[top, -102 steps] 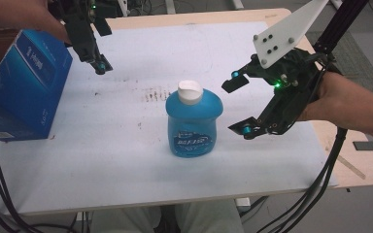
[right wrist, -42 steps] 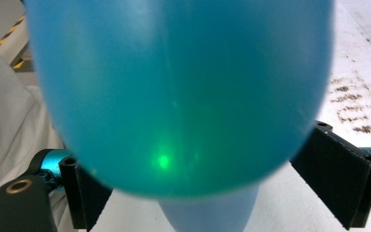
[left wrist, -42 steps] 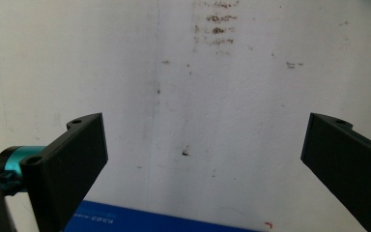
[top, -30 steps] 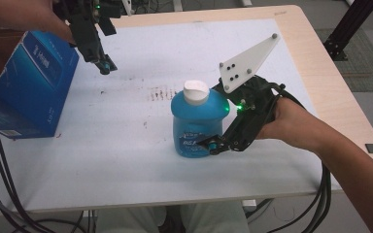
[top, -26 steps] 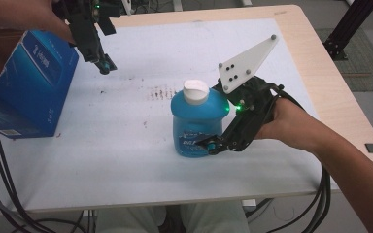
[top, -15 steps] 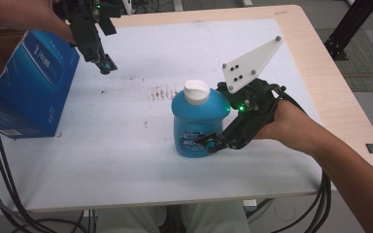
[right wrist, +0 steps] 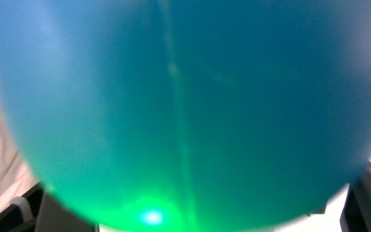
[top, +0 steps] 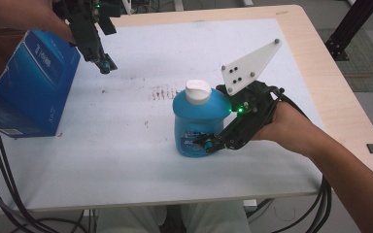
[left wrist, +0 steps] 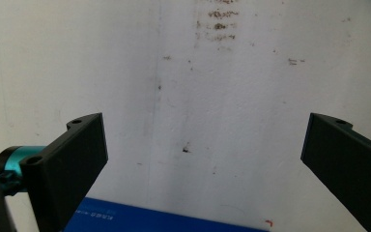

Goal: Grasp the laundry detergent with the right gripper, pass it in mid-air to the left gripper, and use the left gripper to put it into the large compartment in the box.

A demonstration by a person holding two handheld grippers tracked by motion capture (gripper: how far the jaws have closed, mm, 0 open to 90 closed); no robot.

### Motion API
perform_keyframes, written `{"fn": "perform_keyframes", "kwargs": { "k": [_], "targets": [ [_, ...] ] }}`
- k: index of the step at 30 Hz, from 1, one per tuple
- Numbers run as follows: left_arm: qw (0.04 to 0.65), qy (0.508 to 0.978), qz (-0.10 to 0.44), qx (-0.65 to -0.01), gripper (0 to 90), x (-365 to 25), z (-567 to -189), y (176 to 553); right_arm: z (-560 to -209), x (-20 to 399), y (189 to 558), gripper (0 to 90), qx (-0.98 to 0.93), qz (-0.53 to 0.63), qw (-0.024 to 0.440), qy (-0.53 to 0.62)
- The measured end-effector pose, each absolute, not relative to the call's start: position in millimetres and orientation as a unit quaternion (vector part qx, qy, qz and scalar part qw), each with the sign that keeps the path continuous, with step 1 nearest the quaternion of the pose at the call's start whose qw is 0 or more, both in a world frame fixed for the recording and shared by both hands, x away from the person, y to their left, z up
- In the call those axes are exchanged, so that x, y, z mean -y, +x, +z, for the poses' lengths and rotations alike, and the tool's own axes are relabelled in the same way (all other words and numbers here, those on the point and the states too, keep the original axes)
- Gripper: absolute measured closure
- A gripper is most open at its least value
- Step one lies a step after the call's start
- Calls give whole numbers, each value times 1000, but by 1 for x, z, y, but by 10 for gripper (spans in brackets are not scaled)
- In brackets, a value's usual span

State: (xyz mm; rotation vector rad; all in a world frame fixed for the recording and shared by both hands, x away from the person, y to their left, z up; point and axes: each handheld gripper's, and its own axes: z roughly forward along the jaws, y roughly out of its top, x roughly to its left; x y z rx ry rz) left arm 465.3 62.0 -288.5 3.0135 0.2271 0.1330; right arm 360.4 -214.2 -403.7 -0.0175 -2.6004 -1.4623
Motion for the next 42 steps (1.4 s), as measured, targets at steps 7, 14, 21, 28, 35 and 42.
{"fn": "perform_keyframes", "kwargs": {
  "k": [7, 14, 21, 28, 35, 42],
  "targets": [
    [59, 994, 43, -75, 24, -62, -290, 466, -404, 215, 361, 324, 868, -491, 79, -7],
    [58, 995, 42, -74, 24, -61, -290, 466, -404, 215, 361, 357, 866, -493, 76, -5],
    [58, 995, 42, -75, 25, -61, -291, 466, -403, 216, 360, 398, 866, -495, 73, 2],
    [57, 995, 42, -75, 24, -61, -291, 465, -404, 216, 358, 418, 863, -501, 62, 8],
    [57, 995, 42, -72, 24, -60, -291, 465, -403, 217, 357, 444, 861, -507, 48, 9],
    [56, 995, 40, -73, 25, -59, -289, 462, -401, 216, 354, 449, 863, -504, 38, 9]
  ]
}}
